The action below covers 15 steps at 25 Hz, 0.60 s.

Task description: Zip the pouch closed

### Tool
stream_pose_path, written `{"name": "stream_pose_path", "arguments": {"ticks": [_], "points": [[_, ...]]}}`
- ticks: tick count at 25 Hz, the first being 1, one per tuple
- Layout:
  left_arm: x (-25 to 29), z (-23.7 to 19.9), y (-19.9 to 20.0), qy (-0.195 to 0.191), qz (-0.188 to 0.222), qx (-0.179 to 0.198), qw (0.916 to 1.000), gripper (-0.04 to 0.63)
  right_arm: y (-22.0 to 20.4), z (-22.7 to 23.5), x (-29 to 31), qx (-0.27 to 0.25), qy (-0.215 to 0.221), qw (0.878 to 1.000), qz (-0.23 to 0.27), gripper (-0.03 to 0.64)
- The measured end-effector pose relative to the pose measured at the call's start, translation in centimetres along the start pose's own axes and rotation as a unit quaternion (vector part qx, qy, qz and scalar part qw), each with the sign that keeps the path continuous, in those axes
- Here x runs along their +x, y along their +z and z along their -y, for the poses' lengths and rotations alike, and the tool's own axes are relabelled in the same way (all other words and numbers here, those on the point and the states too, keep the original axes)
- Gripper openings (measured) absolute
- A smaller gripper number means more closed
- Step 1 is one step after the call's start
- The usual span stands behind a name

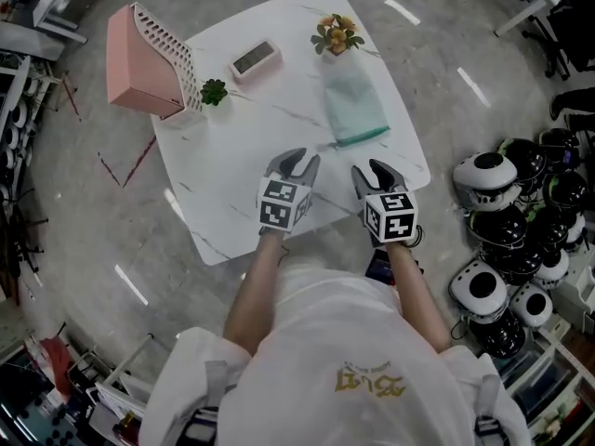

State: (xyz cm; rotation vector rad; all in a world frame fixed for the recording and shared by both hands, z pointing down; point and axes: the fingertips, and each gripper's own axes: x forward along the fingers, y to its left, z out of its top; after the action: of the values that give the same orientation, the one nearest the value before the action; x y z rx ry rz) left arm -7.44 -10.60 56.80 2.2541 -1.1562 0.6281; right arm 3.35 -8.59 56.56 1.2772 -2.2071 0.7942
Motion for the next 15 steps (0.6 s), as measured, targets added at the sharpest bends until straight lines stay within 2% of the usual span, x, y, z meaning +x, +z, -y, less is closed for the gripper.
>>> {"name": "stream_pose_path", "arguments": {"ticks": [6, 15], "points": [[2.8, -0.8, -0.9, -0.040, -0.049, 0.063, 0.9960, 0.133, -0.9, -0.6, 3.4, -0.020, -0.008, 0.999, -0.031, 0.164], [6.0, -0.6, -2.2, -0.089, -0.095, 0.134, 0.9824, 0.146, -1.5, -0.9, 6.5, -0.022, -0.025, 0.998, -0.054, 0.153]]}}
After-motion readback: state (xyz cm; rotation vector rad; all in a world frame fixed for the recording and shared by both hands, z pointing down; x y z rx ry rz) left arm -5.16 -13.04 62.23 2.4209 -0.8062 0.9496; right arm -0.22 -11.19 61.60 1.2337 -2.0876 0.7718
